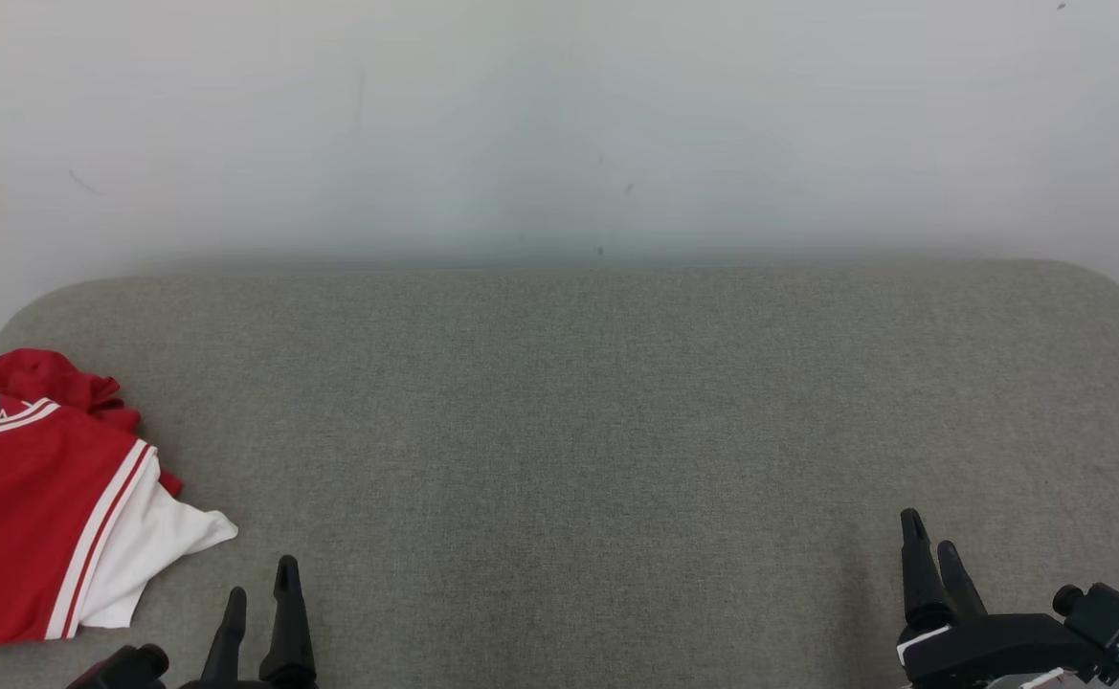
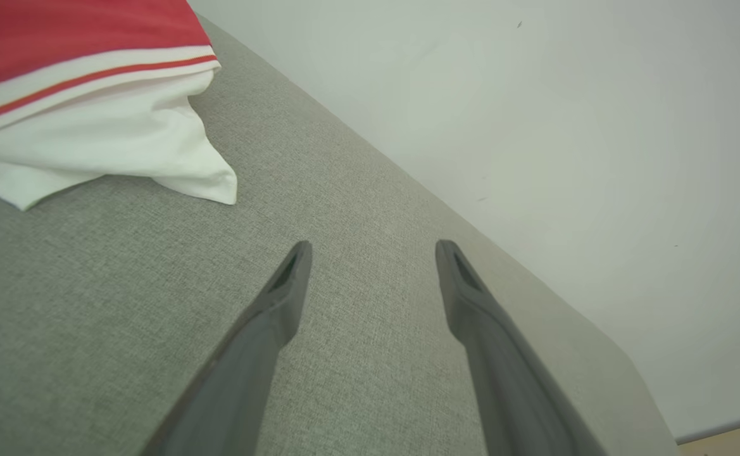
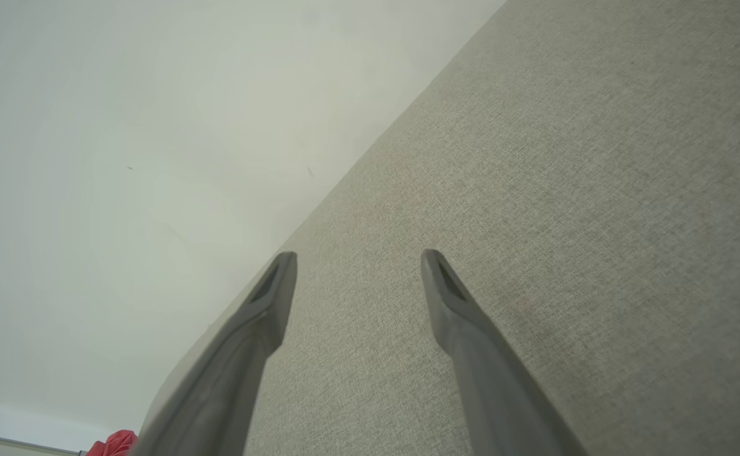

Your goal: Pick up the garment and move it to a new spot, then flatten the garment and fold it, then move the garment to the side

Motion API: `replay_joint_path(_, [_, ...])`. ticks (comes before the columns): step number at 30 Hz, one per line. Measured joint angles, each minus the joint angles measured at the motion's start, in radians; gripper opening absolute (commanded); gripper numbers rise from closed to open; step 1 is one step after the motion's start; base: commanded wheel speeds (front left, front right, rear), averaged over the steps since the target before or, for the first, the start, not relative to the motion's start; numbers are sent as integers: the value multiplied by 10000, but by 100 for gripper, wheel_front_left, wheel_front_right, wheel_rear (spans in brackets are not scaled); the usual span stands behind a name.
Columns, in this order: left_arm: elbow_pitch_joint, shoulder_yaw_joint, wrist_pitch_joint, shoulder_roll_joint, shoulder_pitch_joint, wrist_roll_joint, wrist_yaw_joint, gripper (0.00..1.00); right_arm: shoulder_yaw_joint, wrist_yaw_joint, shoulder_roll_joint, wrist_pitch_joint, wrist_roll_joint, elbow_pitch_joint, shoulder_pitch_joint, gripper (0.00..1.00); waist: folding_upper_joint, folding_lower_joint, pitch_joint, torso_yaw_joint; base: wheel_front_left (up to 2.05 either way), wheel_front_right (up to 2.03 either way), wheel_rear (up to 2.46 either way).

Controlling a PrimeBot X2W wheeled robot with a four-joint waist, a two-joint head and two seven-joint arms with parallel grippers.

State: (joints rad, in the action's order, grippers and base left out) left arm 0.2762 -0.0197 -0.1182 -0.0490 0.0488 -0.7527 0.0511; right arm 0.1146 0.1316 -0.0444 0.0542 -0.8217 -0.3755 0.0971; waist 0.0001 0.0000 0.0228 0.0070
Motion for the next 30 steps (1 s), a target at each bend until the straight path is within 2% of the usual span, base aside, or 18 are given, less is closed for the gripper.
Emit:
replay_joint_path(11, [125,-280,-268,-309,-226,1515,-157,100,-184,0,-6,370,2261,-332,-57,100,0,0,55,40,0,0,0])
replay_joint_path(19, [-35,-487,-451,-527,-291,2414,-336,100,-286,0,-8,625,3271,-495,-55,100,0,0,89,45,0,0,0])
replay_joint_path(30, [-142,-702,-663,-700,-452,3465,-347,100,-405,0,-13,965,4466,-635,-56,100,0,0,145,57,0,0,0])
